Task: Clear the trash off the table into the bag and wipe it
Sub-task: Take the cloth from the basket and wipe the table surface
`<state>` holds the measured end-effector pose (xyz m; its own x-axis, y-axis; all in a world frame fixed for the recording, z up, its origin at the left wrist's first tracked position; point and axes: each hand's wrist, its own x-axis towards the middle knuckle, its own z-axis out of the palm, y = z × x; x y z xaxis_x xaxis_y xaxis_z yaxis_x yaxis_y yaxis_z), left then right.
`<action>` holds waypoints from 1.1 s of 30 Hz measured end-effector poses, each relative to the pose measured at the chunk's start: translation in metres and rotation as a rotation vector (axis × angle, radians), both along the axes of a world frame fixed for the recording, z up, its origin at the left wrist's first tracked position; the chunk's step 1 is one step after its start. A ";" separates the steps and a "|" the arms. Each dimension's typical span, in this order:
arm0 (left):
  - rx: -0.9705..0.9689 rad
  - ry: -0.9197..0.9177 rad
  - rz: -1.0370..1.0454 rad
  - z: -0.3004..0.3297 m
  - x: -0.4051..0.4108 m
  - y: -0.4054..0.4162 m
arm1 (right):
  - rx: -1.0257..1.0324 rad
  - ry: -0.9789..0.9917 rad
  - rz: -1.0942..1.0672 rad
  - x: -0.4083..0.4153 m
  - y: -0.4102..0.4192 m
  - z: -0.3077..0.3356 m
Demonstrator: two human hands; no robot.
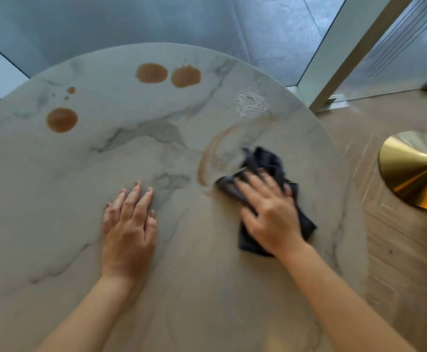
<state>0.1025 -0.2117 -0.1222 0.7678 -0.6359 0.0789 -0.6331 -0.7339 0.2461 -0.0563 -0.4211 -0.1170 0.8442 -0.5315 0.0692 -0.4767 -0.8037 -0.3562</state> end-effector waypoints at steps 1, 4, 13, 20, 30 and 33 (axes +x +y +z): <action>-0.002 0.000 -0.002 0.000 0.000 0.000 | 0.002 0.010 -0.113 -0.005 -0.021 0.000; -0.015 0.004 0.001 0.000 0.000 0.000 | 0.058 0.076 -0.432 0.033 -0.088 0.003; -0.027 0.005 -0.003 0.000 -0.001 0.000 | 0.023 -0.024 0.025 0.024 -0.021 0.001; -0.051 0.004 -0.001 0.001 0.000 -0.001 | 0.069 0.096 -0.438 0.076 -0.123 0.001; -0.064 0.010 -0.004 0.003 -0.002 -0.003 | 0.025 0.021 -0.163 0.031 -0.064 0.000; -0.068 0.011 -0.013 0.002 0.000 -0.001 | 0.070 0.062 -0.406 0.063 -0.126 0.001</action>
<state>0.1021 -0.2129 -0.1201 0.7606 -0.6390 0.1146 -0.6394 -0.7070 0.3022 0.0066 -0.5473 -0.1157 0.5667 -0.8236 -0.0228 -0.7720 -0.5211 -0.3639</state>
